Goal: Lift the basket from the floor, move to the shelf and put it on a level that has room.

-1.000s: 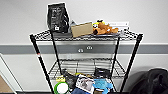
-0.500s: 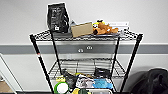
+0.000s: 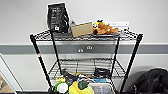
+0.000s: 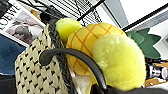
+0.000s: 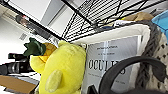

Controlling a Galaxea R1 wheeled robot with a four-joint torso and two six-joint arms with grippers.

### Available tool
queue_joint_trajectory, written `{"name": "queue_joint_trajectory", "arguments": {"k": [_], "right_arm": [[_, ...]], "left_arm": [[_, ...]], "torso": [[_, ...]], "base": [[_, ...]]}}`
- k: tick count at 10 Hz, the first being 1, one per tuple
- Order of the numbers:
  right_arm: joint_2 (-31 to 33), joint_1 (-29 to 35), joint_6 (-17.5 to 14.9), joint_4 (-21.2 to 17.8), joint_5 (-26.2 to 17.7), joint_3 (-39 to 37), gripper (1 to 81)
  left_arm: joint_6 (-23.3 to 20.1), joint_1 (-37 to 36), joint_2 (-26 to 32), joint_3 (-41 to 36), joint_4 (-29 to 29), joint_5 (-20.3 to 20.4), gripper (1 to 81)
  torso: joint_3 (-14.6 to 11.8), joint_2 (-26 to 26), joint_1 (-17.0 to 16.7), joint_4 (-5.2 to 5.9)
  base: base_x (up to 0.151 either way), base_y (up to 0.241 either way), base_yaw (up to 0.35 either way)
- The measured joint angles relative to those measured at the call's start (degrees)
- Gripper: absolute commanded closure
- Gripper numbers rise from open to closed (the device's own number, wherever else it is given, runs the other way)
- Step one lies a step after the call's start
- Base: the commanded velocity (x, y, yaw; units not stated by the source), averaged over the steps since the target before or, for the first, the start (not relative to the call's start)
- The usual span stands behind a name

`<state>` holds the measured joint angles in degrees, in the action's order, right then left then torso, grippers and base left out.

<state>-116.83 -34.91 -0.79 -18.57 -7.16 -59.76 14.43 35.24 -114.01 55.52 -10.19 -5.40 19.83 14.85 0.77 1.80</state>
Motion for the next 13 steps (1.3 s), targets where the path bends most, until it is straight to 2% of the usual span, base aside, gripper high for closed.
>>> {"name": "queue_joint_trajectory", "arguments": {"k": [5, 10, 13], "right_arm": [[2.89, 6.64, 0.22, -4.19, -1.91, 4.96, 81.1], [4.29, 14.97, 0.28, -8.85, -4.56, 7.03, 81.1], [3.57, 19.57, 2.02, -10.20, -7.30, 6.53, 81.1]], "left_arm": [[5.29, -8.48, 4.08, -5.30, -0.06, -1.56, 81.1], [10.15, -16.92, 5.46, -6.84, -0.33, -3.85, 81.1], [12.58, -20.59, 5.16, -6.46, -1.10, -5.51, 81.1]], "torso": [[0.00, 0.00, 0.00, 0.00], [0.00, 0.00, 0.00, 0.00], [0.00, 0.00, 0.00, 0.00]], "base": [[0.000, 0.000, 0.000], [0.000, 0.000, 0.000], [0.000, 0.000, 0.000]]}}
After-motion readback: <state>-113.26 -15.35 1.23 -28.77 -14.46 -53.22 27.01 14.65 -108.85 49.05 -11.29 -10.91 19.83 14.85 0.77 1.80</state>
